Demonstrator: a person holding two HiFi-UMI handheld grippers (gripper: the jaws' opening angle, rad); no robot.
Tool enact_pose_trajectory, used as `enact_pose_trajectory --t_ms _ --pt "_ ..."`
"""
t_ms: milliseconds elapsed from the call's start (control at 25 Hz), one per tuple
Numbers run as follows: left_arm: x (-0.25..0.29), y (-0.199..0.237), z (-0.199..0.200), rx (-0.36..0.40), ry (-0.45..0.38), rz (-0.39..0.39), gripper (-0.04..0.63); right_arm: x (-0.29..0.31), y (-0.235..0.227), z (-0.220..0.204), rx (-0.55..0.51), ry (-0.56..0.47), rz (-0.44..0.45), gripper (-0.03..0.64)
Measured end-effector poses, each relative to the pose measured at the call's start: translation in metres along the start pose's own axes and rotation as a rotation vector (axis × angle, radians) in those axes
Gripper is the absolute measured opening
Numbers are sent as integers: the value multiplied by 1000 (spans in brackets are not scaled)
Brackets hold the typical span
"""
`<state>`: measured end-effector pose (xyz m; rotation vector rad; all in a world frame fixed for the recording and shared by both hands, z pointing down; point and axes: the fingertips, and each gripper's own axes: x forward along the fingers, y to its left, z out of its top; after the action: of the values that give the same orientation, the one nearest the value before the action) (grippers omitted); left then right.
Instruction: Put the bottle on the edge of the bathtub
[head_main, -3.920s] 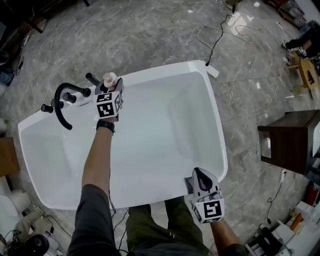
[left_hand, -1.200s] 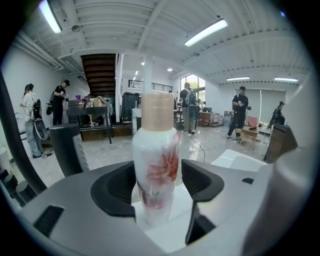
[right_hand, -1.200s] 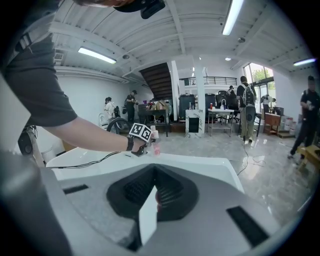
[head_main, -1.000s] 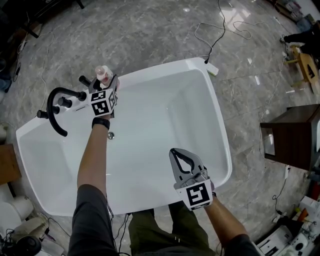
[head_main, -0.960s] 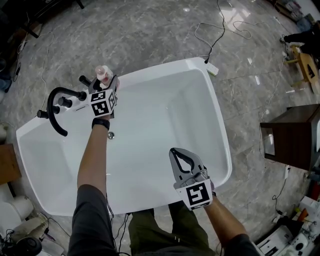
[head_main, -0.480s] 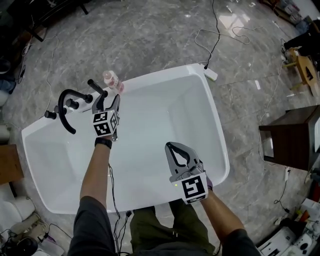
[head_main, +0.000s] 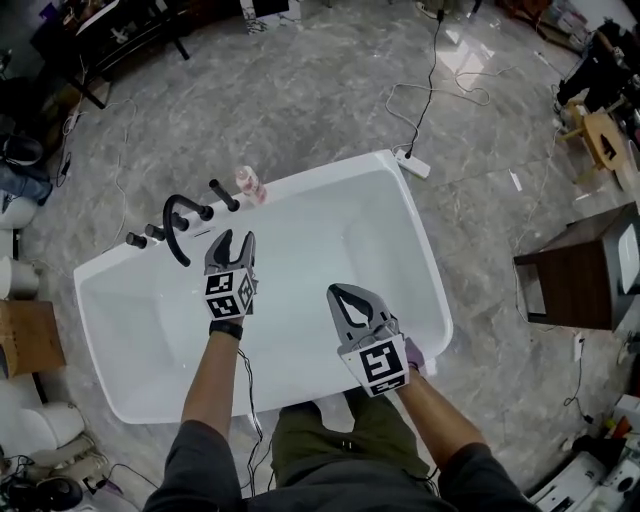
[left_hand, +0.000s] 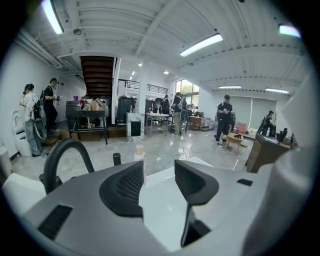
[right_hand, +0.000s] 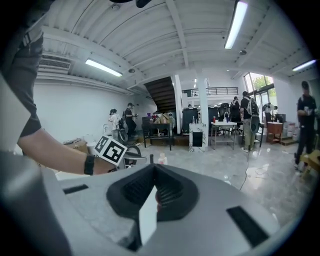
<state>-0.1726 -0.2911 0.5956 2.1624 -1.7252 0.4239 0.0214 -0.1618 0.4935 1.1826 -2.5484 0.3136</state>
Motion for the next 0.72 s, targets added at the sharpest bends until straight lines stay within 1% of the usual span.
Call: enact_pose_trajectory --t_ms 160,280,440,720 --pt "-54 -21 26 13 -26 -7 173 -22 12 20 1 -15 1 2" --pt "-97 -34 37 18 -40 -6 154 -40 25 31 4 -21 1 2" --pt "-148 -44 55 7 -64 4 127 -56 45 53 1 -42 4 2" --pt "-233 -68 82 46 -111 12 72 -96 79 77 4 -76 32 2"
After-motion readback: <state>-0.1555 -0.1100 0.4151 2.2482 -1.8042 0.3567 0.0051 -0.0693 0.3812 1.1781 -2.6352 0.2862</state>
